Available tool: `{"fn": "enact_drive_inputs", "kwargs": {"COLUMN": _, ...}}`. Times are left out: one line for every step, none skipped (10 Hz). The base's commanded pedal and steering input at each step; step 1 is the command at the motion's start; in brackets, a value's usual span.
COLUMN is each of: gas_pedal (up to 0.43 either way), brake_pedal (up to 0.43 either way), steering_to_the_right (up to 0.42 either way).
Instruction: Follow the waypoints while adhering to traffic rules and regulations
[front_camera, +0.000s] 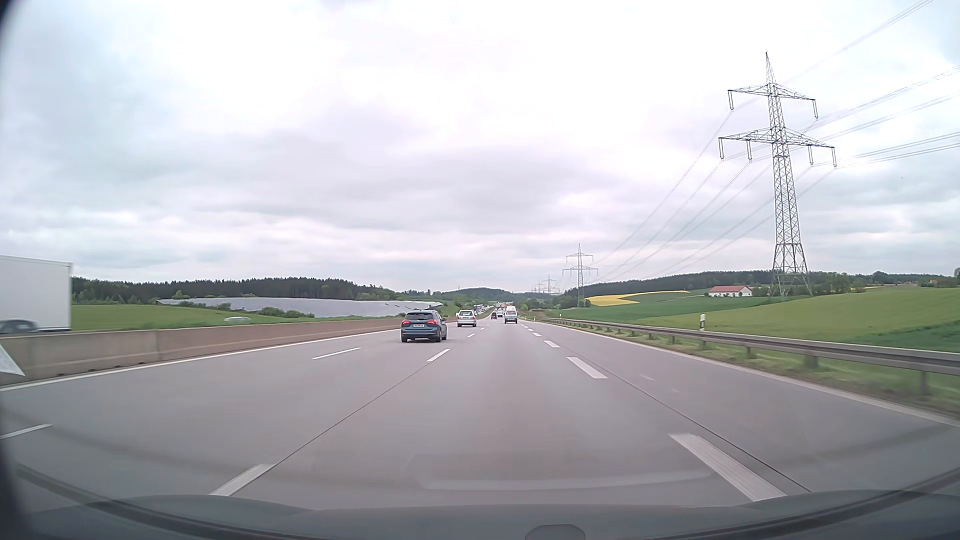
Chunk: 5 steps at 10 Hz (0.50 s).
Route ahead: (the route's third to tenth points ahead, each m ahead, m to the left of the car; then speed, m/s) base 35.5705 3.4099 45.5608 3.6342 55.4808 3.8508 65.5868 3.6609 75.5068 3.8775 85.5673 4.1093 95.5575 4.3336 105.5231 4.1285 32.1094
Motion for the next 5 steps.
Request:
{"fn": "enact_drive_inputs", "kwargs": {"gas_pedal": 0.22, "brake_pedal": 0.0, "steering_to_the_right": -0.003}}
{"fn": "enact_drive_inputs", "kwargs": {"gas_pedal": 0.22, "brake_pedal": 0.0, "steering_to_the_right": -0.003}}
{"fn": "enact_drive_inputs", "kwargs": {"gas_pedal": 0.209, "brake_pedal": 0.0, "steering_to_the_right": -0.003}}
{"fn": "enact_drive_inputs", "kwargs": {"gas_pedal": 0.209, "brake_pedal": 0.0, "steering_to_the_right": -0.003}}
{"fn": "enact_drive_inputs", "kwargs": {"gas_pedal": 0.209, "brake_pedal": 0.0, "steering_to_the_right": -0.003}}
